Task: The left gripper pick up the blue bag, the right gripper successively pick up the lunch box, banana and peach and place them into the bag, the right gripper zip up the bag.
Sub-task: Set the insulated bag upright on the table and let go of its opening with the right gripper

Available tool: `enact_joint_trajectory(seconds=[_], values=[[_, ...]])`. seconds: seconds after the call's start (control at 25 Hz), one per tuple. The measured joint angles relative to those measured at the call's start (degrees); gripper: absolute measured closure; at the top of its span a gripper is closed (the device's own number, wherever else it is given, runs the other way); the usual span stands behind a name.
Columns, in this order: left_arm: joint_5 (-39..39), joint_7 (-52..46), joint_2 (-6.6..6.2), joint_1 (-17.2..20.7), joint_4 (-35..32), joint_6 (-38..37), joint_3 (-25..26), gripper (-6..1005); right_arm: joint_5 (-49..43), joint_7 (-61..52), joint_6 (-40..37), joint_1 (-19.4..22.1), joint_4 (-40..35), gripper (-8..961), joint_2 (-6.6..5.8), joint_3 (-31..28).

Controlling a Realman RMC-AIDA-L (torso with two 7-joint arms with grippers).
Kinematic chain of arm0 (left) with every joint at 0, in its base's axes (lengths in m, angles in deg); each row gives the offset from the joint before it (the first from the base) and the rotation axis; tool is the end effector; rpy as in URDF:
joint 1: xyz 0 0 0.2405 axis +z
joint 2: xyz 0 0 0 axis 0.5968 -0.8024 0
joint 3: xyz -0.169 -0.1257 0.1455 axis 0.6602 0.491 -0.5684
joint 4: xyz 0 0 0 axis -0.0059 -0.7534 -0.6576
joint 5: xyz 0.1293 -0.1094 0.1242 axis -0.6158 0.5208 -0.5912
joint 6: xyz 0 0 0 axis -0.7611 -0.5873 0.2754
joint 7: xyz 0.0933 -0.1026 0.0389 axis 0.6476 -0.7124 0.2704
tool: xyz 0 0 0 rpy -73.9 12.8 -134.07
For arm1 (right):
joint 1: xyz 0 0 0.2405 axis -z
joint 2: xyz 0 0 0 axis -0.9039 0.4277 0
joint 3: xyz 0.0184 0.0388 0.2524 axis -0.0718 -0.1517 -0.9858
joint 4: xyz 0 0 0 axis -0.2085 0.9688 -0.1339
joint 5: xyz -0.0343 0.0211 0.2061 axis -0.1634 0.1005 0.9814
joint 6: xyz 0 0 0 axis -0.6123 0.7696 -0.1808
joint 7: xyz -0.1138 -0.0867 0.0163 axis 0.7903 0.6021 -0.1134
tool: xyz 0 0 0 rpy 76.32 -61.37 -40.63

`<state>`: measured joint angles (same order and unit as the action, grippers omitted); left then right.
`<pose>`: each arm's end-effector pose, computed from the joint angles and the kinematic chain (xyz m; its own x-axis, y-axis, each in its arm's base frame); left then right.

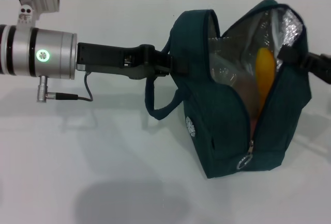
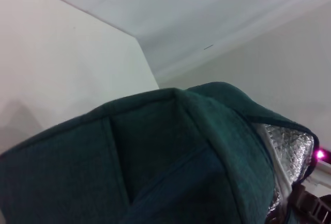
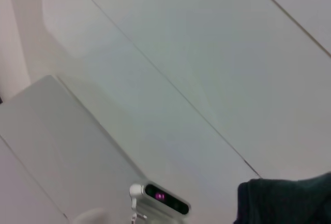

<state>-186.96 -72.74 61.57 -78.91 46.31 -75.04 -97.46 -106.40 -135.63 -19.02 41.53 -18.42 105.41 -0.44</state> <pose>-0.1870 0.3541 -0.0069 0.3222 0.9090 0.2646 0.8057 -0.4100 0.4275 0.2492 0.3037 0.0359 0.3333 -0.5312 -0.7790 -0.6095 -0.7517 0.2519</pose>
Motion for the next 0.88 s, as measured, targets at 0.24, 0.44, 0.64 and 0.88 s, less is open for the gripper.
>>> enact_joint_trajectory(seconds=[0.24,0.44,0.64,0.88], values=[[-1.5,1.2,0.2,0.2,1.1,0.2,0.0,935,-0.3,1.1,0.1,-0.5,1.3,909,0.06,0.1],[-1.5,1.6,0.08,0.2,1.9,-0.2,0.0,934,-0.4,0.7,0.0,-0.4,2.3,910,0.02,-0.2],[-1.3,1.8,0.28,0.2,2.1,-0.2,0.0,934,-0.1,1.1,-0.5,1.0,2.5,873,-0.42,-0.4],[-1.3,1.9,0.44,0.5,2.2,-0.2,0.0,933,0.4,5.4,-3.1,3.6,2.6,669,-0.47,-1.8]])
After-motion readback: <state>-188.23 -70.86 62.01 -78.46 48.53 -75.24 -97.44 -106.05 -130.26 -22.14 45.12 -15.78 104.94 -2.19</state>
